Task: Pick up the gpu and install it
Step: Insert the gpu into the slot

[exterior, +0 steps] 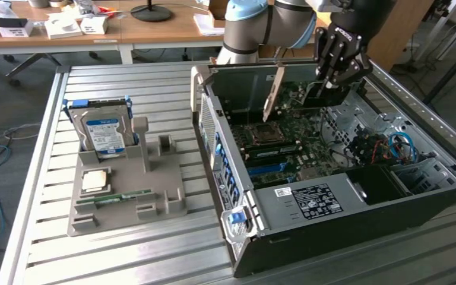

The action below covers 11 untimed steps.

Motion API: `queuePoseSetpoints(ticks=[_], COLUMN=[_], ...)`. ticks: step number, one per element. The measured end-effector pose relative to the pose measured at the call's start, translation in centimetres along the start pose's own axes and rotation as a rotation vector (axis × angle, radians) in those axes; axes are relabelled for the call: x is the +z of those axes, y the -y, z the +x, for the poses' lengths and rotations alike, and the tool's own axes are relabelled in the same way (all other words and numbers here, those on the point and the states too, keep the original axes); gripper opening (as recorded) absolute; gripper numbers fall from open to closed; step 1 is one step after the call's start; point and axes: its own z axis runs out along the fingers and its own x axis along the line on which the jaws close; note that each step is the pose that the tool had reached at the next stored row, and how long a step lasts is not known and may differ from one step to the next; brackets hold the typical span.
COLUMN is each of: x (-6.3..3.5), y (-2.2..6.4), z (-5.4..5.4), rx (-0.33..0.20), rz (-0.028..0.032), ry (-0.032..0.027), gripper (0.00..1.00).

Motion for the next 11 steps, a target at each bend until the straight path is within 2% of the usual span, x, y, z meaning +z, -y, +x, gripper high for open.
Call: queuePoseSetpoints(ticks=[11], x=[0.65], y=[0.03], z=[0.02], rx=[0.000], rz=[-0.0002], ry=[-0.0007], gripper=[0.26])
